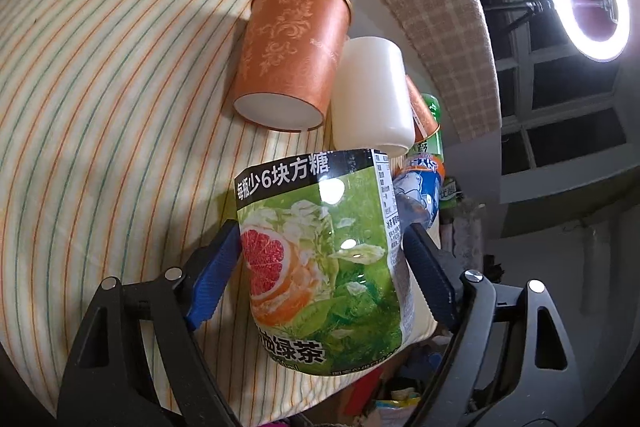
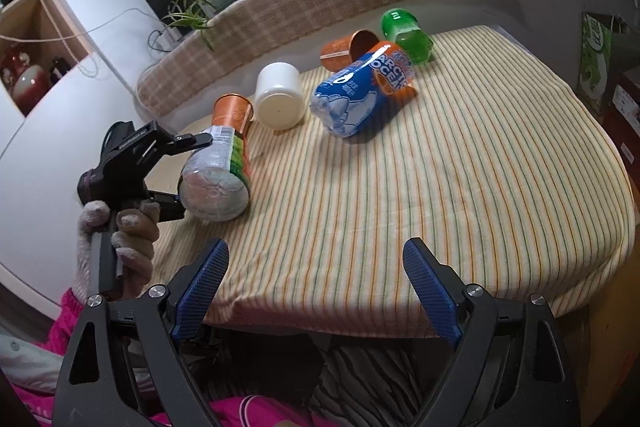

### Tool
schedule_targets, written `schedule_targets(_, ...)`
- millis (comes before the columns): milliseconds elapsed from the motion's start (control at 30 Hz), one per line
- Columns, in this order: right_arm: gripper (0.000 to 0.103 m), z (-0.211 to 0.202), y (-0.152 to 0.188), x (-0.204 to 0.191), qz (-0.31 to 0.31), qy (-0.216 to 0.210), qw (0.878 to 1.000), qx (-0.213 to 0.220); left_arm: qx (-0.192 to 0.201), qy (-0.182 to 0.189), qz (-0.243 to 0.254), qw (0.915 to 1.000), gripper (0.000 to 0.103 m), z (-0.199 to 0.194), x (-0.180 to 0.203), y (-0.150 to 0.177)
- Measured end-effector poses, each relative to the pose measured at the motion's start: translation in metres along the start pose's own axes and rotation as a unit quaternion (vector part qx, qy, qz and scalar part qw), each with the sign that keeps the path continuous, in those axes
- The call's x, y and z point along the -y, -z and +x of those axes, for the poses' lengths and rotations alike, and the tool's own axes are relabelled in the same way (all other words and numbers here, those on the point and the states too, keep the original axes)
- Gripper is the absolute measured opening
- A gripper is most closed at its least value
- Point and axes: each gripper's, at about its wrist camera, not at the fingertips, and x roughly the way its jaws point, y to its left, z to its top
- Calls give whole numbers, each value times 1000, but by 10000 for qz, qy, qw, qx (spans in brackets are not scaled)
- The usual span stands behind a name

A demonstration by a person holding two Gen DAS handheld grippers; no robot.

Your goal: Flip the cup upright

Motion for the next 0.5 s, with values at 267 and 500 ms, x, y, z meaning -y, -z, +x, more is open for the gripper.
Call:
schedule_targets(267, 89, 6, 1, -4, 15, -64, 10000, -46, 201, -242, 533, 9981, 82, -6, 20, 9)
schedule_targets(500, 89, 7, 0, -2, 43, -74, 10000, -34, 559, -627, 1355, 9872, 82, -13, 48, 25)
